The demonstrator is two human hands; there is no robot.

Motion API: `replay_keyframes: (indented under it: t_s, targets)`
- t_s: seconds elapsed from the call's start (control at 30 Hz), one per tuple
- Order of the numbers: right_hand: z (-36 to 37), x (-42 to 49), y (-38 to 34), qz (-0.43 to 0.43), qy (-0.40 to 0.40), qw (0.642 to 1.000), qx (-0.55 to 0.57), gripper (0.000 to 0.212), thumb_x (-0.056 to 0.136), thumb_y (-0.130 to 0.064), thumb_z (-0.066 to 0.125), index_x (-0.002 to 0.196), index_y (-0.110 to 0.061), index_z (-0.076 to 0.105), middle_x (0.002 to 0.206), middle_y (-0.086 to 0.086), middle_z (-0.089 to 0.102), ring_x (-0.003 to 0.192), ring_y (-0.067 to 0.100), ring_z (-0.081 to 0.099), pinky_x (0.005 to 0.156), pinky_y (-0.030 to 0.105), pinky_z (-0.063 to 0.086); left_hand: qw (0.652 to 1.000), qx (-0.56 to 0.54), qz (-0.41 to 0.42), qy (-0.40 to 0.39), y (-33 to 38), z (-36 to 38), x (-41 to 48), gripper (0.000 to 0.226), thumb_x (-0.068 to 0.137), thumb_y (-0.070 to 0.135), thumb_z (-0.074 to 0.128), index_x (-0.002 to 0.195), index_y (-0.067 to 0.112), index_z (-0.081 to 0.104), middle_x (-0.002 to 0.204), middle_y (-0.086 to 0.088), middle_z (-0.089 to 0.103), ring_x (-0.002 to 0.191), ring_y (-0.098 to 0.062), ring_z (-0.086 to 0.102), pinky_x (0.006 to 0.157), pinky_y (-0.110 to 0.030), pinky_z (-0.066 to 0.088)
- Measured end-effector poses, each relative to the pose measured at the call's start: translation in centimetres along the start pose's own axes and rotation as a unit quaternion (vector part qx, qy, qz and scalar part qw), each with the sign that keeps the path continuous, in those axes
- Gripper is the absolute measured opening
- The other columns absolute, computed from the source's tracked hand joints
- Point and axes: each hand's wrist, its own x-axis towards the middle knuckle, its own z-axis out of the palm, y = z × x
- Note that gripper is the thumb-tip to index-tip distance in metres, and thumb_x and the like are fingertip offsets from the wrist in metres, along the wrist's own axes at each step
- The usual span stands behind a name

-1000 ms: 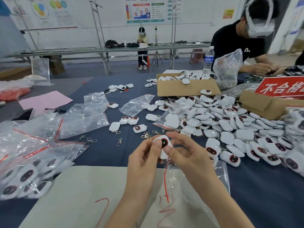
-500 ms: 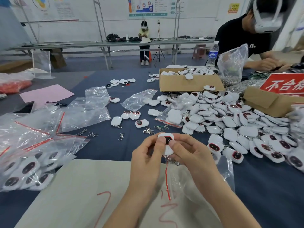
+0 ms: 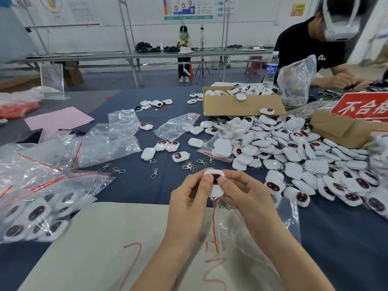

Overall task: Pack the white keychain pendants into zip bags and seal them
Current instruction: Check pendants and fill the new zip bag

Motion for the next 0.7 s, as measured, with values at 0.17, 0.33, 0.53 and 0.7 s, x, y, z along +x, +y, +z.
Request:
replay_keyframes:
  t_s: [0.17, 0.33, 0.53, 0.7]
  targets:
    - [-0.25, 0.09, 0.03, -0.008, 0.025, 1.0, -0.012, 0.01, 0.09, -0.008, 0.071, 0.089, -0.016, 0.077, 0.085, 0.006, 0.078, 0.077, 0.013, 0.073, 0.069, 0.017, 0.056, 1.0, -0.003, 0.01, -0.017, -0.14, 0.18, -0.09, 0.028, 0.095, 0.035, 0.053, 0.11, 0.028, 0.076, 0.105, 0.004, 0.076, 0.091, -0.008, 0.072, 0.075, -0.022, 0.058]
    - [-0.31, 0.07, -0.1, -0.009, 0.034, 0.999, -0.015, 0.009, 0.091, -0.009, 0.071, 0.092, -0.015, 0.076, 0.084, 0.006, 0.078, 0.074, 0.011, 0.072, 0.068, 0.018, 0.057, 0.999, -0.005, 0.009, -0.036, -0.1, 0.18, -0.19, 0.033, 0.097, 0.038, 0.048, 0.115, 0.028, 0.074, 0.108, 0.003, 0.076, 0.095, -0.013, 0.071, 0.078, -0.028, 0.06]
    - [-0.35, 0.08, -0.14, -0.006, 0.039, 0.999, -0.018, 0.011, 0.09, -0.013, 0.071, 0.086, -0.021, 0.078, 0.085, 0.004, 0.079, 0.075, 0.01, 0.071, 0.071, 0.021, 0.059, 0.998, -0.017, -0.011, -0.051, 0.11, 0.32, -0.3, 0.035, 0.097, 0.034, 0.05, 0.124, 0.025, 0.07, 0.113, 0.002, 0.074, 0.102, -0.017, 0.071, 0.085, -0.031, 0.06]
    - [-0.18, -0.01, -0.41, -0.009, 0.027, 1.0, 0.005, 0.012, 0.088, -0.016, 0.074, 0.09, -0.027, 0.079, 0.088, 0.006, 0.079, 0.075, 0.014, 0.072, 0.065, 0.017, 0.056, 0.999, 0.001, -0.006, -0.054, 0.05, 0.39, -0.37, 0.033, 0.1, 0.008, 0.059, 0.129, 0.023, 0.066, 0.115, 0.004, 0.074, 0.105, -0.012, 0.07, 0.094, -0.033, 0.057]
